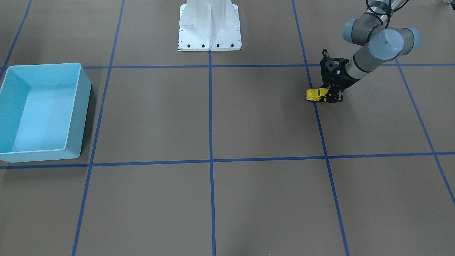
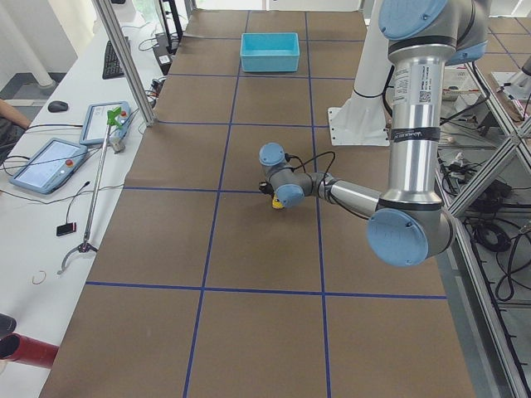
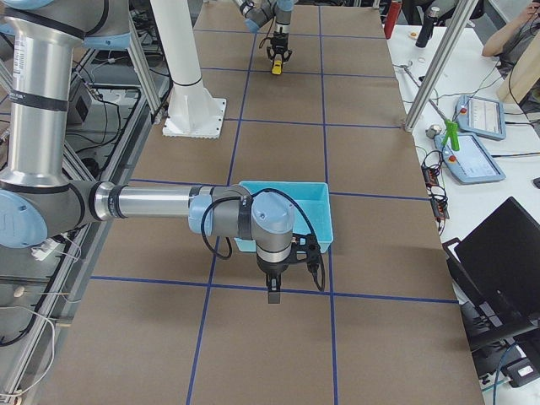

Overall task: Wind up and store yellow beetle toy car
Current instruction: 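Pull the car back toward the left arm, pressing it down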

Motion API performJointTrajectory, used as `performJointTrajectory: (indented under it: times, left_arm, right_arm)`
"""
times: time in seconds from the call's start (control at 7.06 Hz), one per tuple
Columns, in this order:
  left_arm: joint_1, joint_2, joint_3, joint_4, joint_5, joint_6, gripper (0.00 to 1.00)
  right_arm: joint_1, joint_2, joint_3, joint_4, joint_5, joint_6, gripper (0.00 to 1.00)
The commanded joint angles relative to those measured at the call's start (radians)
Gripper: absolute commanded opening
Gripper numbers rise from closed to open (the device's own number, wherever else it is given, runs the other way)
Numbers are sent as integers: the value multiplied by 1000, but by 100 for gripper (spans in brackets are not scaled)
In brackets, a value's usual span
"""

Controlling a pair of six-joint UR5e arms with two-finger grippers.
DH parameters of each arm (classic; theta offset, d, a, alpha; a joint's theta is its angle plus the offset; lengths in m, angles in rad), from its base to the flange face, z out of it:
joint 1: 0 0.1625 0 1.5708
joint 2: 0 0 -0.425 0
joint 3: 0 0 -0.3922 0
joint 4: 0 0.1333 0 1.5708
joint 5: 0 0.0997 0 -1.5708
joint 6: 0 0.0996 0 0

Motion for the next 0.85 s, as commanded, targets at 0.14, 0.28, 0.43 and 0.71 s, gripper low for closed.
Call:
performJointTrajectory:
  times: [0.14, 0.28, 0.43, 0.71]
  left_arm:
    - [-14, 19, 0, -13, -11, 0, 13]
    - [-14, 20, 5, -14, -11, 5, 13]
    - [-14, 22, 16, -23, -11, 12, 13]
    - [-14, 48, 23, -66, -11, 14, 13]
  right_arm:
    - [0, 0, 0, 0, 0, 0, 100]
    - [0, 0, 0, 2, 0, 0, 100]
    - [0, 0, 0, 0, 0, 0, 100]
    - [0, 0, 0, 0, 0, 0, 100]
